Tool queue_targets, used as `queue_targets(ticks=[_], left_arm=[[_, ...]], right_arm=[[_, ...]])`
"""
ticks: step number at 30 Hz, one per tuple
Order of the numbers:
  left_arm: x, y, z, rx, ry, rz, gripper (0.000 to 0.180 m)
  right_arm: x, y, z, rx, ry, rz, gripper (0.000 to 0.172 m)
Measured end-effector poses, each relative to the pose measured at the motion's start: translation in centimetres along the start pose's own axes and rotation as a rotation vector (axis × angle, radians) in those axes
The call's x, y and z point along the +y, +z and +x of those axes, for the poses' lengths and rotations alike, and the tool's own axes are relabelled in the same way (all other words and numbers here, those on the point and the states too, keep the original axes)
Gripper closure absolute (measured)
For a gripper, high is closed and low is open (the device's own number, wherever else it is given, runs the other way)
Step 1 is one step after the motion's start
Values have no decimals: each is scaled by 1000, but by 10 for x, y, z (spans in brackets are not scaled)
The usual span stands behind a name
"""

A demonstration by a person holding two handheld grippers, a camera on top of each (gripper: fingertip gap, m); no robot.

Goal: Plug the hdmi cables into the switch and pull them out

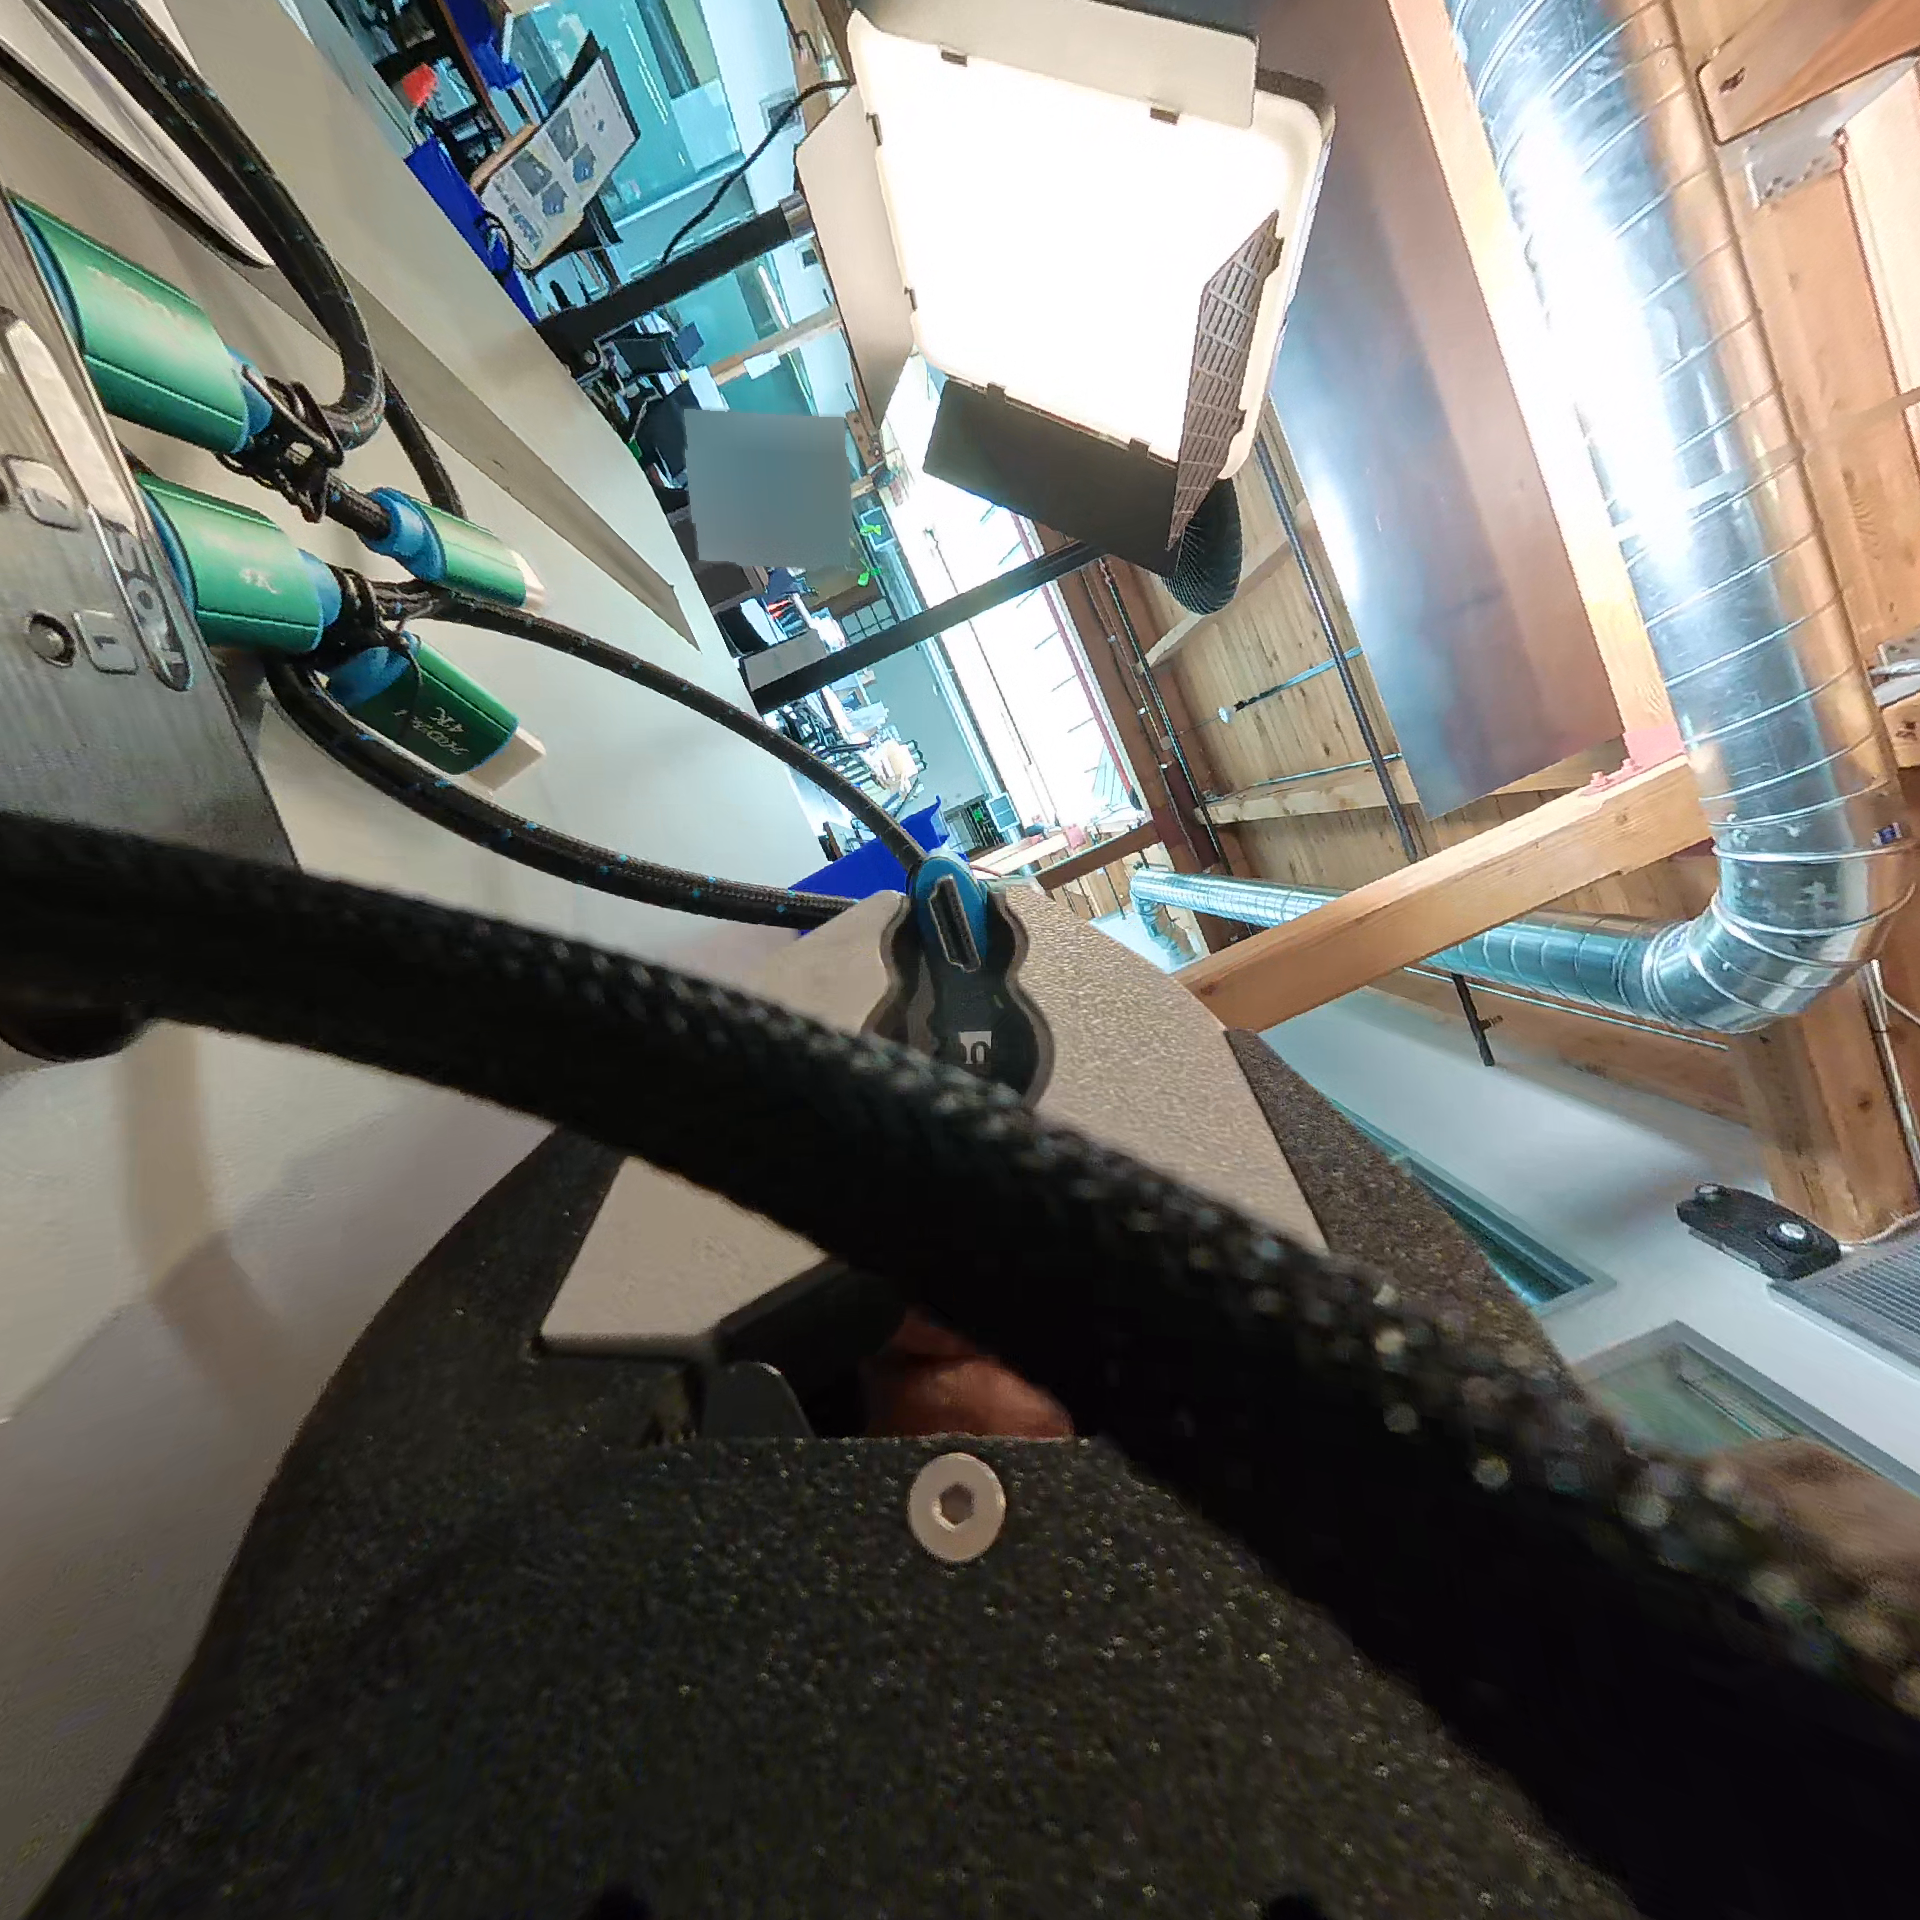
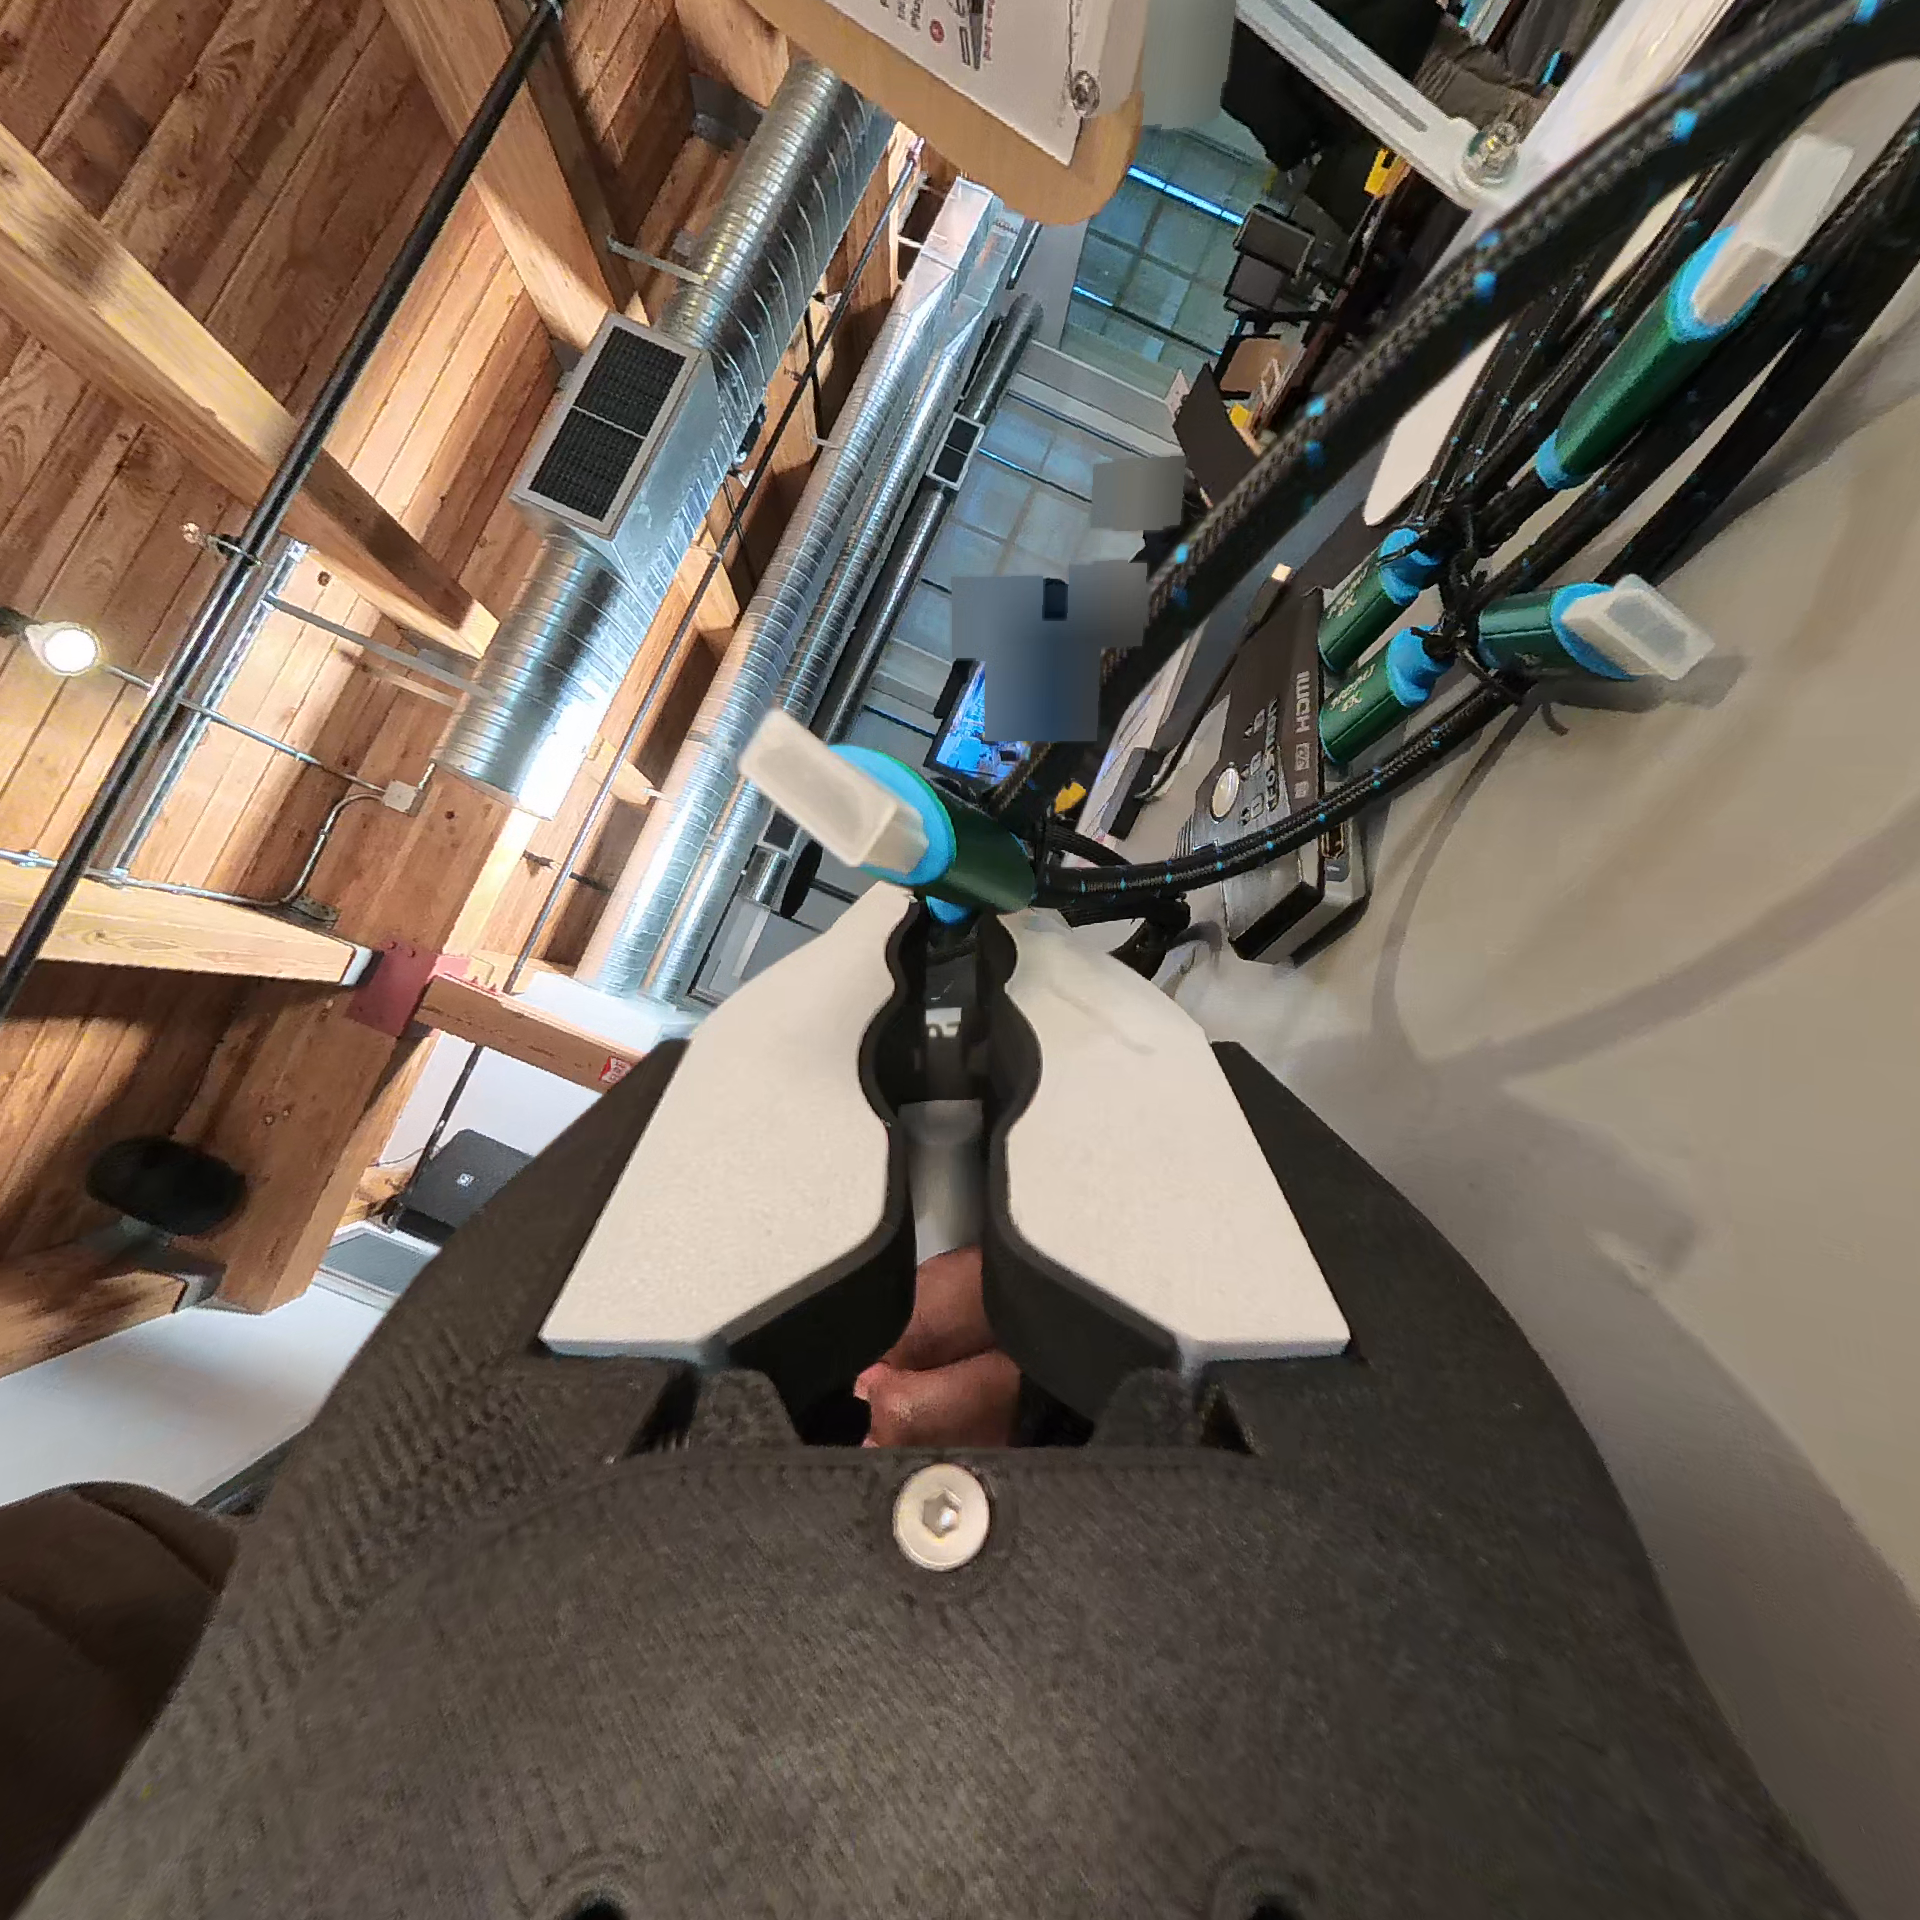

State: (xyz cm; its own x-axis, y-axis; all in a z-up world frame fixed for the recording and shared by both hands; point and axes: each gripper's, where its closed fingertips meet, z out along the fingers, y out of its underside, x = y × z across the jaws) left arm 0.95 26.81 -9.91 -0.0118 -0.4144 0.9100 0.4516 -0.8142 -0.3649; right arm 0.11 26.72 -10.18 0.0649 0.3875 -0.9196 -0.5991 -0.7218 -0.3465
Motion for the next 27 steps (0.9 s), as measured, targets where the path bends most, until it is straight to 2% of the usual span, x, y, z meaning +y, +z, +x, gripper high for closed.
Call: queue_targets(ticks=[8, 13, 17, 20, 27], left_arm=[[-13, -10, -2, 13, -34, 36, 163], [-3, -5, -3, -20, -9, -21, 168], [1, -2, -4, -31, 0, -32, 168], [1, -2, -4, -28, -2, -32, 169], [2, -2, -2, -30, 25, -67, 168]], right_arm=[[-1, -1, 2, 21, -23, -29, 164], [2, 0, 3, 49, -43, -38, 162], [9, 4, 4, 41, -16, -69, 153], [3, 1, 4, 39, -7, -31, 161], [2, 0, 2, -17, 63, -18, 161]])
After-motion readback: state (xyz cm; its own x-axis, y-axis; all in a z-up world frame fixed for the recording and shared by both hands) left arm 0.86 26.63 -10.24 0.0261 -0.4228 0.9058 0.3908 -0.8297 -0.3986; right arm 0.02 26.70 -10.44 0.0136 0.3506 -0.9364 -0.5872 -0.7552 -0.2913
